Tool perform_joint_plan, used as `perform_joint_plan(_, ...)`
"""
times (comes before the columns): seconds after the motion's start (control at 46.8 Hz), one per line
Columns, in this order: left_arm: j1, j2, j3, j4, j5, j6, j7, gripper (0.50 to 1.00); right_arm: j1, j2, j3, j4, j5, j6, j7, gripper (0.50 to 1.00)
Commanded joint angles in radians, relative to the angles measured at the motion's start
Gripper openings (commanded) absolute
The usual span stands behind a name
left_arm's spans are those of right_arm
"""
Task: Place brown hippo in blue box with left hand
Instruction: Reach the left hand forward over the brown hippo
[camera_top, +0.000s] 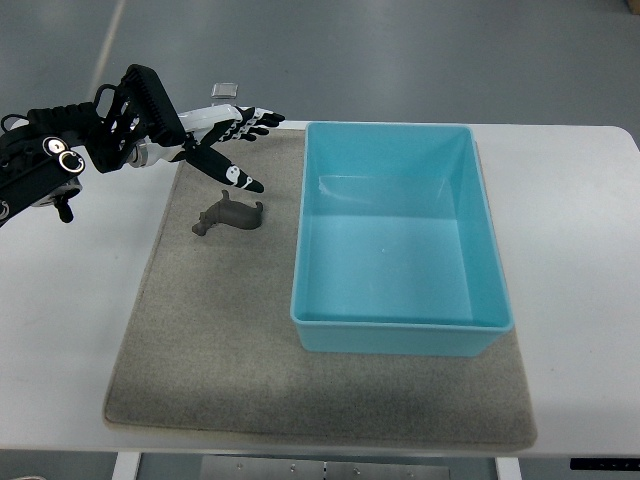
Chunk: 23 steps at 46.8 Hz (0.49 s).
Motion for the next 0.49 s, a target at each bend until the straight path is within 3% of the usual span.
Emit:
perform_joint_plan(0.0,-0.002,0.004,0.0,-0.006,0.09,-0.001,0.0,0.999,0.0,0.0,0.0,0.0,0.0,0.0,0.0,0.936)
perform_joint_plan(0.47,0.005,0.012,0.008,-0.045,0.41,0.019,0.0,0.996,0.001,0.0,0.0,0.0,0.0,0.0,0.0,0.936)
